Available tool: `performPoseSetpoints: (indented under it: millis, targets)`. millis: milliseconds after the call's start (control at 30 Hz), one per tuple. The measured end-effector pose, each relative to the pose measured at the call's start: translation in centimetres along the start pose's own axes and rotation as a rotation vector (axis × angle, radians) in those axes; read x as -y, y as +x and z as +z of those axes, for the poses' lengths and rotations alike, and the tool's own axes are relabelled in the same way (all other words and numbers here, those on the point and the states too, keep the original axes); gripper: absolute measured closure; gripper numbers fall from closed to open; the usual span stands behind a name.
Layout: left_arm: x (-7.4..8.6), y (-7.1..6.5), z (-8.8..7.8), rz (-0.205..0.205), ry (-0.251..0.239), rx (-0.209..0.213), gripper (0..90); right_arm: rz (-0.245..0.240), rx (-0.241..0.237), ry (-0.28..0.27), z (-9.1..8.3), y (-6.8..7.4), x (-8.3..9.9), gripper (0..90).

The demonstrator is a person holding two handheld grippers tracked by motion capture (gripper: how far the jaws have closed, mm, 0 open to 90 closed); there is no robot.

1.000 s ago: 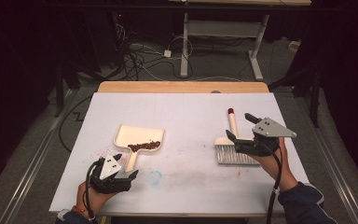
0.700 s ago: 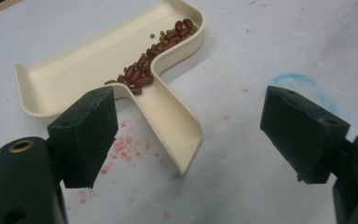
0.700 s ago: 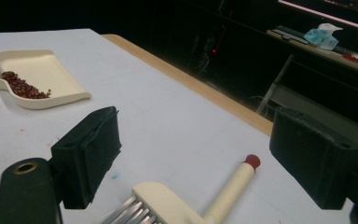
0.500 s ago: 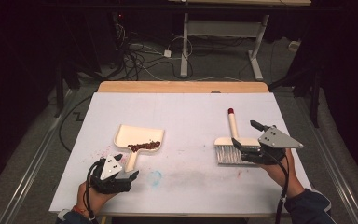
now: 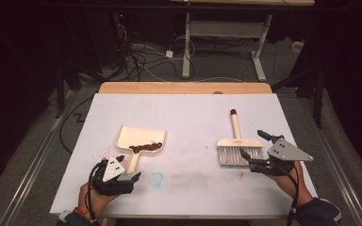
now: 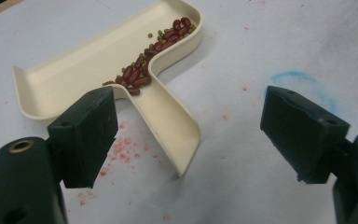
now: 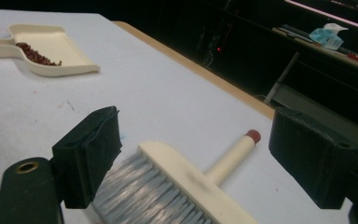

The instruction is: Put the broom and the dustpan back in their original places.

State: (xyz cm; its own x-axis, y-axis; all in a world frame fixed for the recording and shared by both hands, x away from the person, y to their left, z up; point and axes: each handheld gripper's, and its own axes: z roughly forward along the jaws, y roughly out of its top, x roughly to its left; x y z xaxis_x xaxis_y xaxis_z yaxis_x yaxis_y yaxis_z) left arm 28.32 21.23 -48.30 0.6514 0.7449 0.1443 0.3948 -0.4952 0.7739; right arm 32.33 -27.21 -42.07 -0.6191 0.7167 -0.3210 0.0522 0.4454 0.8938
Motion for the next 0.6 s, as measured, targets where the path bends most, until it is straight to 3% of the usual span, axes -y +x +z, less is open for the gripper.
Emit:
performPoseSetpoints:
  millis: [600]
  targets:
    - [-0.3,0.0,0.4,0.008,-0.002,0.008,18.8,-0.007,-0.006,0.059,-1.5,1.3,3.8,18.0]
